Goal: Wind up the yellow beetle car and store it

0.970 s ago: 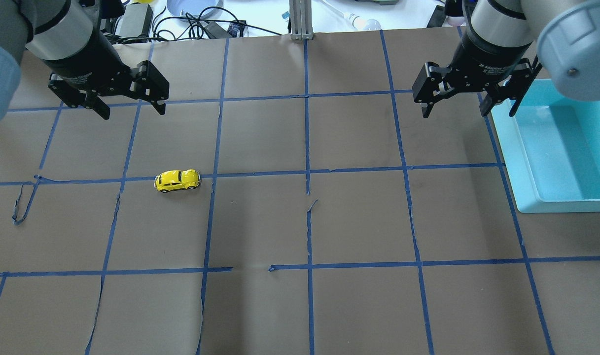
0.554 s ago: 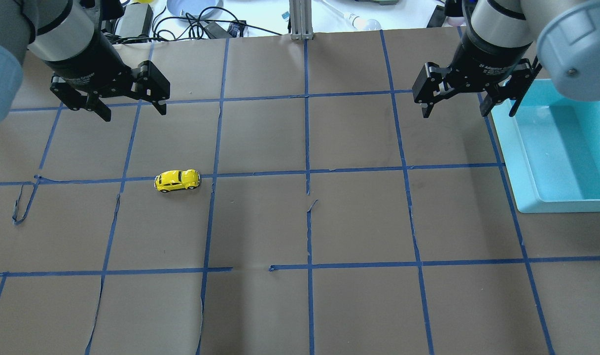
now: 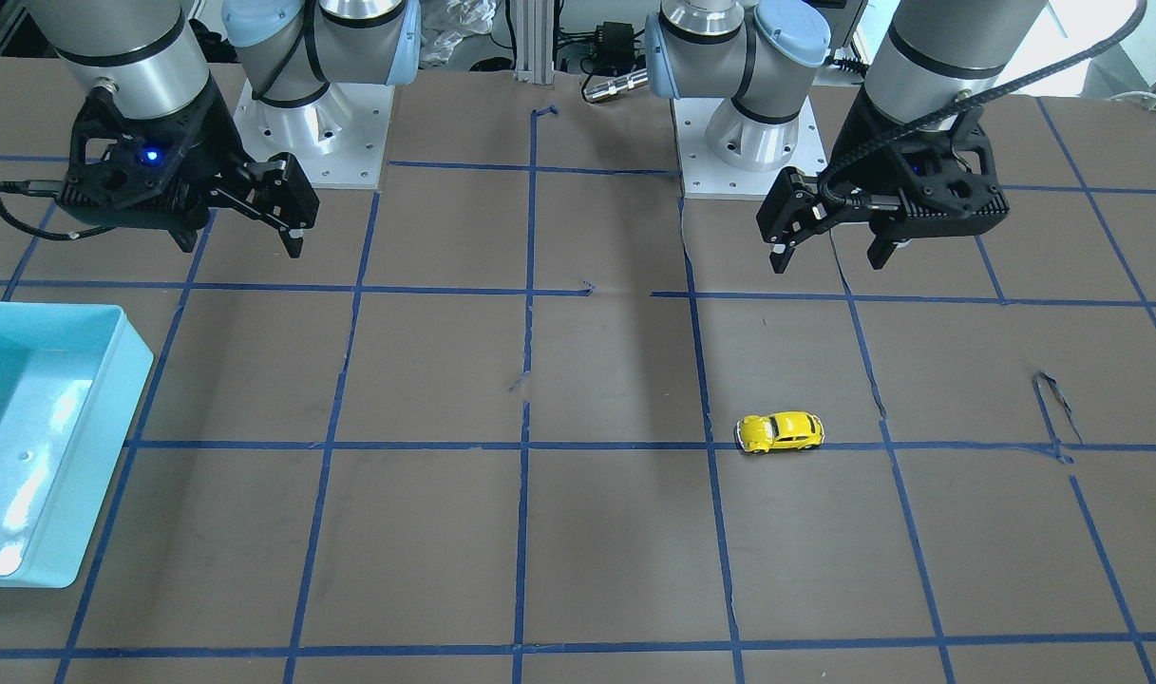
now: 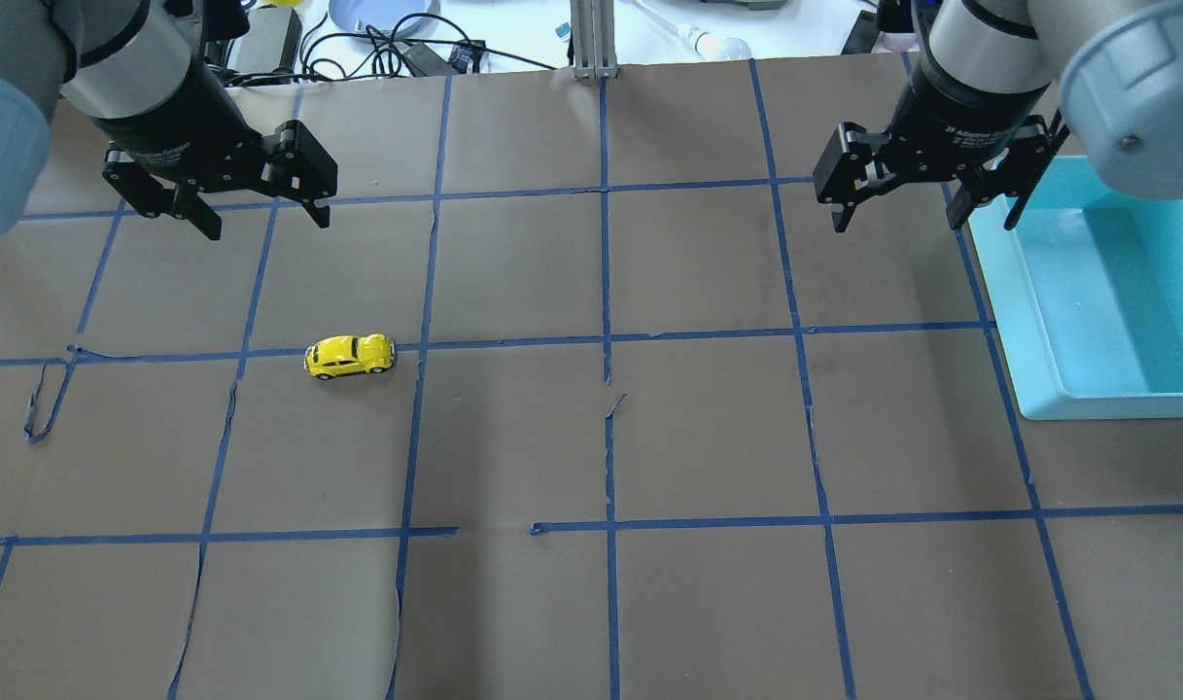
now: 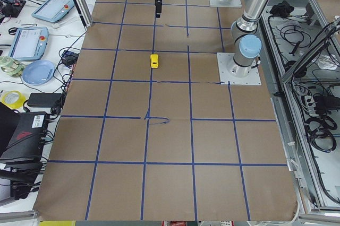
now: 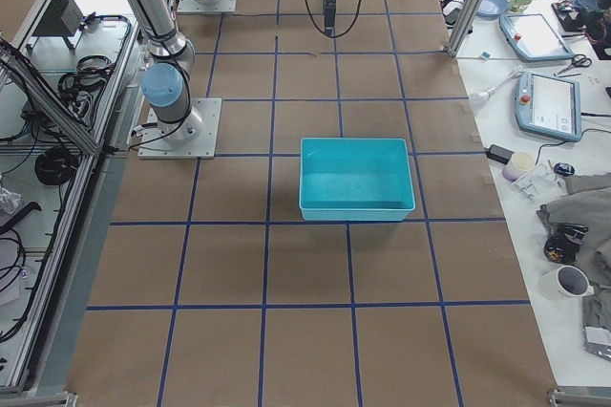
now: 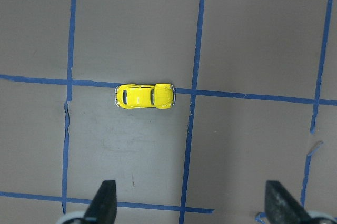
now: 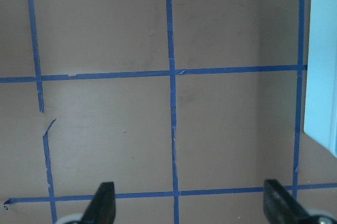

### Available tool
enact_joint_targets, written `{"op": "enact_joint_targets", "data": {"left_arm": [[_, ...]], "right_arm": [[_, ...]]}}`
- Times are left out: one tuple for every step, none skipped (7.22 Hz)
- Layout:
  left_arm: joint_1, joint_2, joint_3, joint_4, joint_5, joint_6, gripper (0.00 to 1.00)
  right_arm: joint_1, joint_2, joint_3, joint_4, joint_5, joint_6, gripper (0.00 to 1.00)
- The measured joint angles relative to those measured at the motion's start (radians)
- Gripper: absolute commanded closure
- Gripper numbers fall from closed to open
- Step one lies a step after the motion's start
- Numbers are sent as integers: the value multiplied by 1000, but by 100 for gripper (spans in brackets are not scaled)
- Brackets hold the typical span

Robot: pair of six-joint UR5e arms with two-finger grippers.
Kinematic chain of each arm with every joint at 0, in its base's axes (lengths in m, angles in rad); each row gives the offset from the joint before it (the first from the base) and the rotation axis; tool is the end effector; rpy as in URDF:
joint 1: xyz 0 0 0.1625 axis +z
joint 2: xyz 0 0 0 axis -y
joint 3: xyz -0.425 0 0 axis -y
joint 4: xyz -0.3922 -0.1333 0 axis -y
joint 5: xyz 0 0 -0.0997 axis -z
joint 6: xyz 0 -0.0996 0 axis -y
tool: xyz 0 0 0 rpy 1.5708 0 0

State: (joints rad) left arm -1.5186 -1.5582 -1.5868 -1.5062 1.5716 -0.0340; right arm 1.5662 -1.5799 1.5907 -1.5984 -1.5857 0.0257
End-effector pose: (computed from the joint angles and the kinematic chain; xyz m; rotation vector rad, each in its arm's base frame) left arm -0.1073 -0.4987 0.4928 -0.1353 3.1358 -0.0960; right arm 0.1296 -0.4903 0.4853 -0.0476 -3.1264 0.0265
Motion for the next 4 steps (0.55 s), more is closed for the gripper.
{"op": "enact_joint_targets", "data": {"left_arm": [[0, 0, -2, 0, -2, 2, 0], [0, 1, -3, 1, -1, 16, 0], [0, 3, -3, 2, 1, 36, 0], [1, 3, -3, 3, 2, 46, 0]], "right_arm": [[0, 0, 0, 0, 1, 0, 0], [0, 0, 0, 0, 1, 0, 0], [0, 0, 0, 0, -1, 0, 0], [0, 0, 0, 0, -4, 0, 0]]}}
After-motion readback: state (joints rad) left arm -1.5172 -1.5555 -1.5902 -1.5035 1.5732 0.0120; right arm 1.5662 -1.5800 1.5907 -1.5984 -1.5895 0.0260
